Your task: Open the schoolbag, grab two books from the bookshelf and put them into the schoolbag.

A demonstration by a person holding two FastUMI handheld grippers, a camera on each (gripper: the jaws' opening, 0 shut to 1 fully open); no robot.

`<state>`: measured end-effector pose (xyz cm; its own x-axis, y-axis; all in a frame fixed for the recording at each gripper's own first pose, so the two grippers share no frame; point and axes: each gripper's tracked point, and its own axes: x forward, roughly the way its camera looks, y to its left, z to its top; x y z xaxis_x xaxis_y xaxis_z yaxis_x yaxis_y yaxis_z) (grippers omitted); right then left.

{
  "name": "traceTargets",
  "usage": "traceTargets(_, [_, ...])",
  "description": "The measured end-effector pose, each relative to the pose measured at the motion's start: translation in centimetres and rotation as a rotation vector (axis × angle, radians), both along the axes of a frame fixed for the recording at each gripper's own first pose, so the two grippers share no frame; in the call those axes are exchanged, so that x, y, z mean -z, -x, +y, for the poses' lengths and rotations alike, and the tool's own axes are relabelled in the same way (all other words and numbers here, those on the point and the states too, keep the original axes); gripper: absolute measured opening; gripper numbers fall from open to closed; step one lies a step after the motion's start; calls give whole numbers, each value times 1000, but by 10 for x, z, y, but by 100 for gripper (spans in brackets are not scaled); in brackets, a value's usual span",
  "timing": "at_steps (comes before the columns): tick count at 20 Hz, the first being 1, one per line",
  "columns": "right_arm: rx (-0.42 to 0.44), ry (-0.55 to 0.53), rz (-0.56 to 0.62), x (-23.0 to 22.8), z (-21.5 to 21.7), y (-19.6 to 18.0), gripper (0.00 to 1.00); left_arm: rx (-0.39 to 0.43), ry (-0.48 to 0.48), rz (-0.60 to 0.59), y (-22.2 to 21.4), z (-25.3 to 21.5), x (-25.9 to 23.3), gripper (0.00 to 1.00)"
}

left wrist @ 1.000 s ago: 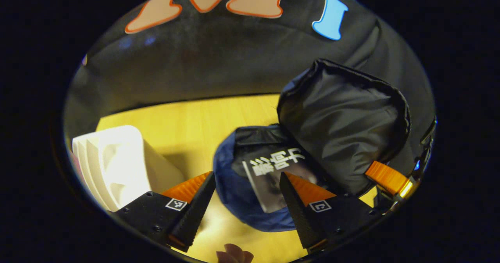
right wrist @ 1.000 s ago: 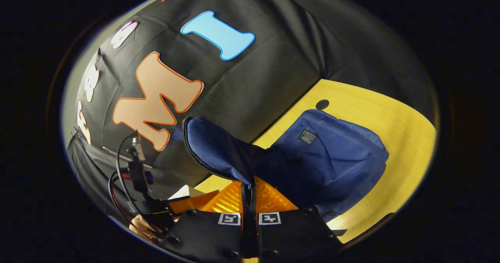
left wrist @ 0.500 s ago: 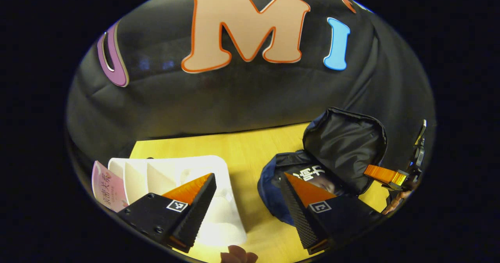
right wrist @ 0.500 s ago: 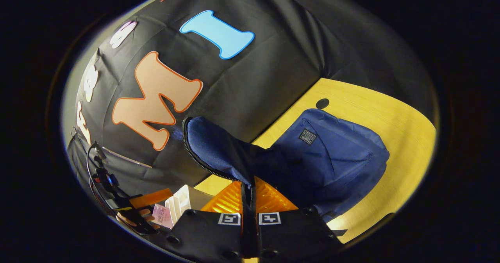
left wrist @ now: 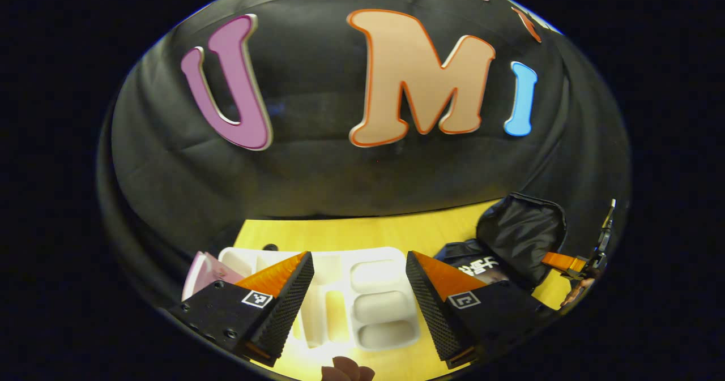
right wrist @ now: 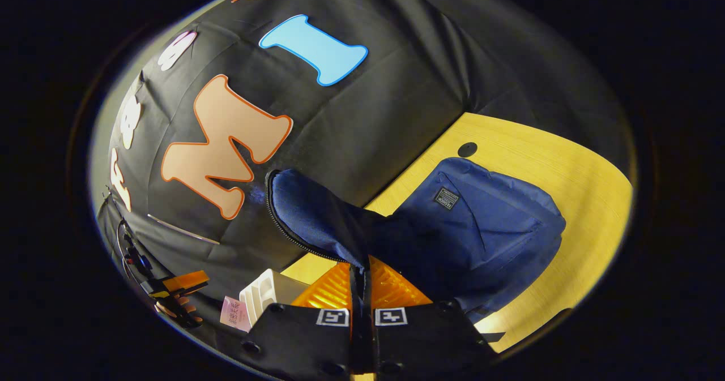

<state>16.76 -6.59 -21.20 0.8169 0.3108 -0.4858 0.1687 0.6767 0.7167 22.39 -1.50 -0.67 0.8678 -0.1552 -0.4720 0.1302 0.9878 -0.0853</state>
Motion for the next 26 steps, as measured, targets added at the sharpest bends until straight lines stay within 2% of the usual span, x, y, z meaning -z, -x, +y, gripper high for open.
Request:
traceTargets(5, [8, -1, -1, 0, -2, -2, 3, -76, -22, 57, 9, 72, 13, 95])
traceTargets(9, [20, -12, 3, 1, -4, -4, 4, -139, -1, 130, 18, 125, 29, 95])
traceTargets(14, [26, 0, 4, 3, -4, -6, 3, -183, -22, 208, 24, 184, 54, 95])
traceTargets(20, [38, -3, 9, 3, -6, -6, 3, -224, -12, 302, 24, 227, 86, 95])
traceTargets(26, [47, 1, 9, 3, -7, -6, 3, -196, -34, 424, 21, 233, 120, 95])
